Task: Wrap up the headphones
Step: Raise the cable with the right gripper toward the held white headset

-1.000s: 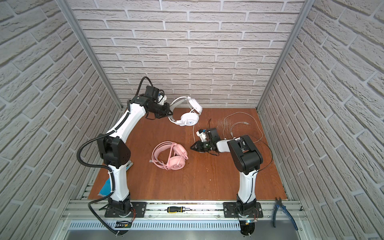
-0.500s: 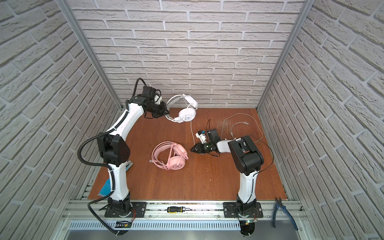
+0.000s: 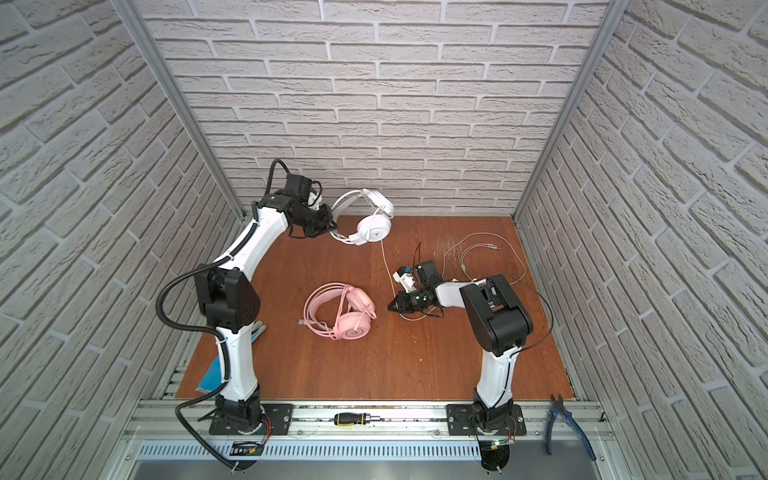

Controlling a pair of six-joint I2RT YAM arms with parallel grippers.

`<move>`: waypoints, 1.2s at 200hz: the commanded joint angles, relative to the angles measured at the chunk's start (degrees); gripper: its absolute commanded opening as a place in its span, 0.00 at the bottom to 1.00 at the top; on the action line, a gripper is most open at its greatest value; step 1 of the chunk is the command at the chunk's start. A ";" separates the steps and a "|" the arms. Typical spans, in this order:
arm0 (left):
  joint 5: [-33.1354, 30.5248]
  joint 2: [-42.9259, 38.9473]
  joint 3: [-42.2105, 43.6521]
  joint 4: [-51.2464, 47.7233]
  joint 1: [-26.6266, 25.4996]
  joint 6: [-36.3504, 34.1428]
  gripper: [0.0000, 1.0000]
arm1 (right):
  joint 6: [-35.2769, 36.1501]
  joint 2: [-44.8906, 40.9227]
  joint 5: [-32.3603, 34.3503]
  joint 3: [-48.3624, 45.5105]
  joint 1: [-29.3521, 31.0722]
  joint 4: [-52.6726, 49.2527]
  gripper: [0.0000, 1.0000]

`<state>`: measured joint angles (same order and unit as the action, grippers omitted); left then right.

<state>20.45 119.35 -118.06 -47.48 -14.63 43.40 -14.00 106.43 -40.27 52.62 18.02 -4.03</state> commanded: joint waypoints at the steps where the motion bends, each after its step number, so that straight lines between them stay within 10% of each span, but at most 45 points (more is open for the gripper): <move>1: -1.55 -1.23 0.93 3.80 0.51 2.41 0.00 | 3.67 -6.61 2.31 -0.93 0.67 -5.69 0.06; 120: -9.08 -3.65 5.65 5.66 -0.55 7.84 0.00 | 18.05 -19.98 15.96 8.20 9.63 -32.69 0.06; 240: -16.78 0.80 -1.46 -2.96 -6.18 5.71 0.00 | 31.71 -11.49 17.99 34.03 12.37 -56.91 0.06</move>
<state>6.00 119.68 -114.24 -48.64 -19.09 50.39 15.20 93.82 -22.50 82.89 29.78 -56.07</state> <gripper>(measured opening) 0.081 0.062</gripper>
